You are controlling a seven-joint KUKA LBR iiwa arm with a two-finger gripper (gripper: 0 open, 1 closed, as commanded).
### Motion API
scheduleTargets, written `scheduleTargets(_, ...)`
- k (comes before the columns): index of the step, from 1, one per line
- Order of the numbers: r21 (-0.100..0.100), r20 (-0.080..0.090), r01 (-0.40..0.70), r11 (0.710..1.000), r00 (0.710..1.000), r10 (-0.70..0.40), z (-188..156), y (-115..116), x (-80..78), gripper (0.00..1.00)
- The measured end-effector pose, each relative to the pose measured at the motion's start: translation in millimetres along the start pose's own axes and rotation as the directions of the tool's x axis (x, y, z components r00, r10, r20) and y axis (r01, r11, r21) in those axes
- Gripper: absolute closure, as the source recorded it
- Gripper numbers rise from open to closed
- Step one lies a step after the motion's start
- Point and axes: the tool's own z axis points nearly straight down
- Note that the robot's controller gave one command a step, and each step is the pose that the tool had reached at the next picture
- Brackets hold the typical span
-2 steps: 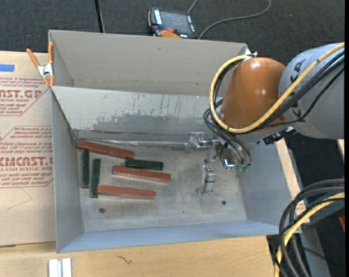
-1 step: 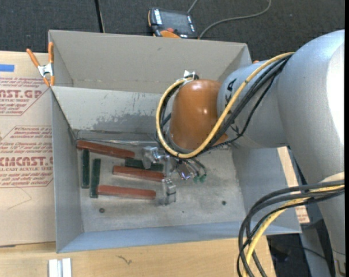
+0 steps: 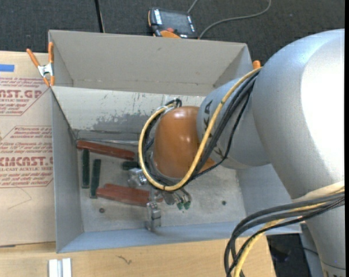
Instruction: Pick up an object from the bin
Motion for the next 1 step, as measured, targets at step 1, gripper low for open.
scheduleTargets(1,0.002,0.004,-0.004,1.000,1.000,0.004,-1.0,-3.8,-2.1,1.00)
